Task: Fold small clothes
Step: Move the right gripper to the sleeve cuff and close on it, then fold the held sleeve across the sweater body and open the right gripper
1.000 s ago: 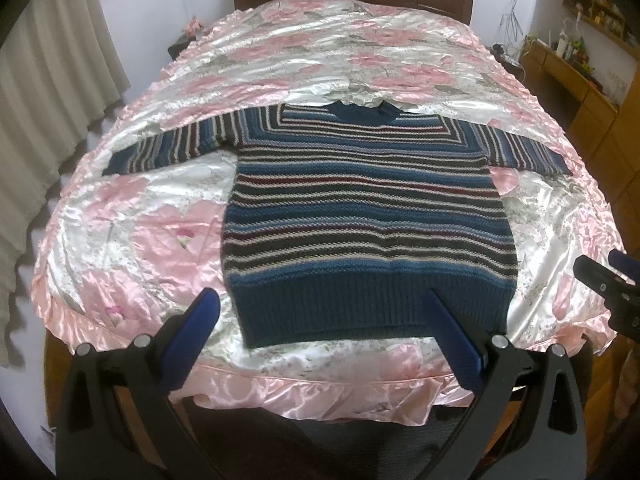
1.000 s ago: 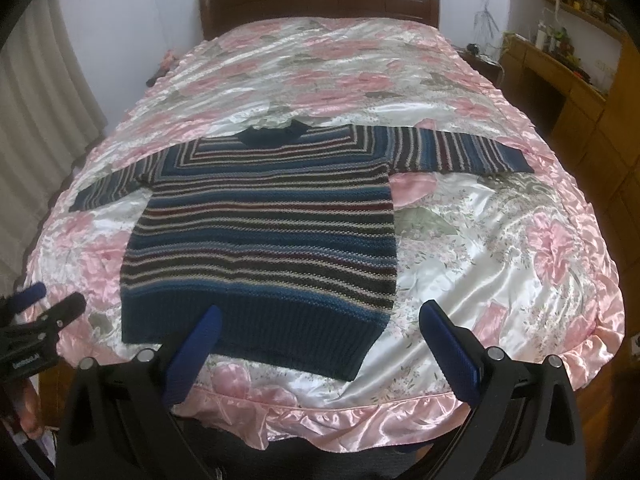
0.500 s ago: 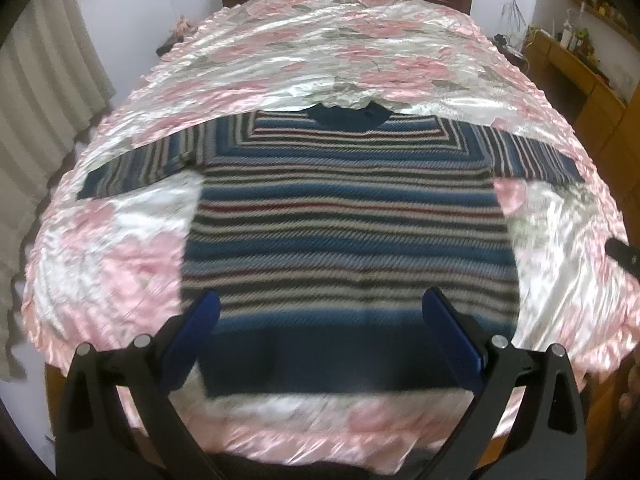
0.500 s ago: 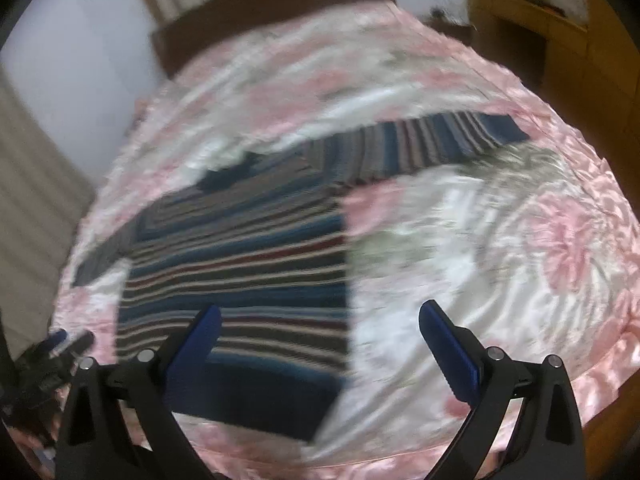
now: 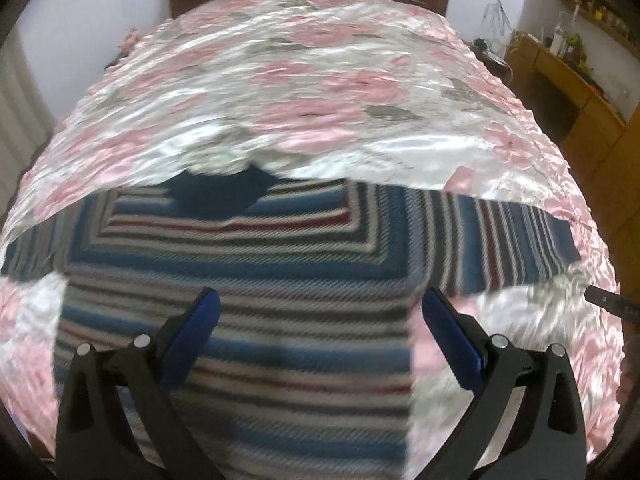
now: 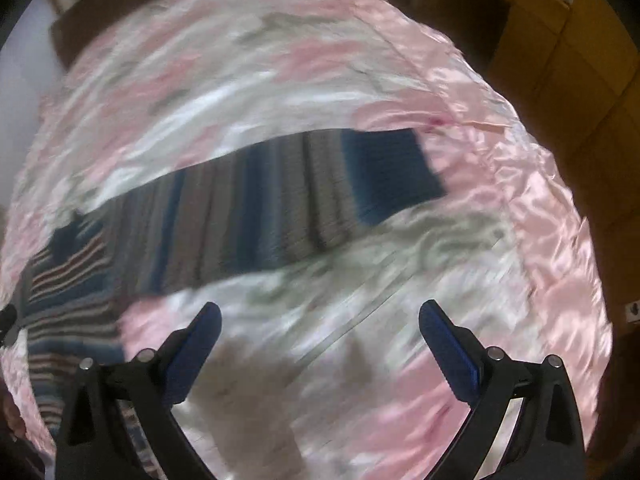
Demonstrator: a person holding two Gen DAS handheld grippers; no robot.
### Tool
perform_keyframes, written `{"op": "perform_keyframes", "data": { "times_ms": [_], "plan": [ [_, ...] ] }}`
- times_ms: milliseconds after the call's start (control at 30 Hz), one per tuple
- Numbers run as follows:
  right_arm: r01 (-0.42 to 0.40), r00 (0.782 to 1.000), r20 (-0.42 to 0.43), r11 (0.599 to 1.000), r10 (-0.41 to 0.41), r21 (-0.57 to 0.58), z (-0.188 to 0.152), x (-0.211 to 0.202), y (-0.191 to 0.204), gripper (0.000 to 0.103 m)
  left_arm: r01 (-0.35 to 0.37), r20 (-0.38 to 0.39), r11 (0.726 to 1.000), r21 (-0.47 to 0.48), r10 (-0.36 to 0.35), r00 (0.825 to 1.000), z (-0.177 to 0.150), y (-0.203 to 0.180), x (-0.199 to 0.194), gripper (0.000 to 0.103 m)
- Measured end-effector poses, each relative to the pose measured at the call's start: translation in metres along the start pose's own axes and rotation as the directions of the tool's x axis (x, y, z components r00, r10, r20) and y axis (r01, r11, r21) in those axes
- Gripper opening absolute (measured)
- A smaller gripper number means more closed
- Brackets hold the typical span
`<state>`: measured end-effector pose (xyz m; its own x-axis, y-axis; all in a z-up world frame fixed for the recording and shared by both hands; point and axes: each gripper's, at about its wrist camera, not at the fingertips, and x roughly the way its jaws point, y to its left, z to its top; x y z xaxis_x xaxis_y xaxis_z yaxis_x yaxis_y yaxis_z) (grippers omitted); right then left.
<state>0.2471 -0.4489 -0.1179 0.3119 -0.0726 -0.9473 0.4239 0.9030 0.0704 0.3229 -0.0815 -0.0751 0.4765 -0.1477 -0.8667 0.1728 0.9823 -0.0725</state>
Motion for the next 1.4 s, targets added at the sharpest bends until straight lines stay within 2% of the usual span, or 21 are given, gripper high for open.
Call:
{"op": "perform_keyframes", "data": {
  "times_ms": [133, 300, 467, 533, 567, 633, 667, 700, 767, 967, 1167, 1300, 1400],
  "plan": [
    [-0.002, 0.998, -0.068, 1.000, 0.003, 0.023, 0.035, 0.037, -0.038, 0.099, 0.043, -0.039, 0.999, -0.009, -0.043, 0.998, 0.025, -0.038, 0.038, 0.100],
    [-0.055, 0.992, -0.106, 0.995, 0.064, 0.077, 0.063, 0.071, -0.073, 0.099, 0.043, -0.048, 0.999, 0.018, -0.042, 0.998, 0.039, -0.071, 0.065, 0.100],
    [-0.112, 0.982, -0.139, 0.985, 0.130, 0.131, 0.077, 0.098, -0.082, 0.098, 0.041, -0.046, 0.999, 0.026, -0.040, 0.998, 0.040, -0.073, 0.074, 0.100],
    [-0.110, 0.980, -0.151, 0.984, 0.131, 0.139, 0.080, 0.109, -0.083, 0.088, 0.031, -0.049, 0.999, 0.033, -0.029, 0.998, 0.040, -0.066, 0.077, 0.100],
    [-0.097, 0.979, -0.162, 0.986, 0.119, 0.139, 0.079, 0.114, -0.082, 0.078, 0.021, -0.052, 0.999, 0.037, -0.019, 0.998, 0.039, -0.062, 0.079, 0.100],
    [-0.073, 0.982, -0.166, 0.990, 0.093, 0.124, 0.078, 0.115, -0.079, 0.065, 0.003, -0.062, 0.999, 0.032, -0.001, 0.998, 0.040, -0.050, 0.084, 0.100],
    [-0.079, 0.983, -0.160, 0.991, 0.096, 0.111, 0.078, 0.114, -0.076, 0.050, -0.005, -0.064, 1.000, 0.022, 0.006, 0.998, 0.041, -0.044, 0.085, 0.100],
    [-0.103, 0.982, -0.151, 0.990, 0.116, 0.096, 0.078, 0.110, -0.072, 0.028, -0.015, -0.068, 1.000, 0.003, 0.016, 0.998, 0.042, -0.035, 0.087, 0.100],
    [-0.137, 0.978, -0.143, 0.986, 0.150, 0.093, 0.079, 0.103, -0.064, 0.009, -0.023, -0.079, 1.000, -0.021, 0.022, 0.997, 0.043, -0.024, 0.090, 0.100],
    [-0.026, 0.999, -0.047, 0.998, 0.023, -0.061, 0.082, 0.061, -0.017, 0.009, -0.013, -0.080, 0.999, -0.046, 0.010, 0.997, 0.045, 0.003, 0.082, 0.100],
    [-0.095, 0.994, 0.024, 0.969, 0.103, -0.228, 0.077, 0.020, 0.069, 0.009, -0.009, -0.058, 0.998, -0.059, 0.006, 0.998, 0.046, 0.037, 0.063, 0.100],
    [-0.158, 0.985, 0.010, 0.935, 0.170, -0.317, 0.069, 0.014, 0.142, 0.009, -0.026, -0.058, 0.996, -0.089, 0.021, 0.998, 0.044, 0.069, 0.057, 0.100],
    [-0.166, 0.985, -0.015, 0.912, 0.173, -0.375, 0.060, 0.021, 0.190, 0.009, -0.037, -0.062, 0.992, -0.118, 0.030, 0.998, 0.043, 0.092, 0.055, 0.100]
  ]
}}
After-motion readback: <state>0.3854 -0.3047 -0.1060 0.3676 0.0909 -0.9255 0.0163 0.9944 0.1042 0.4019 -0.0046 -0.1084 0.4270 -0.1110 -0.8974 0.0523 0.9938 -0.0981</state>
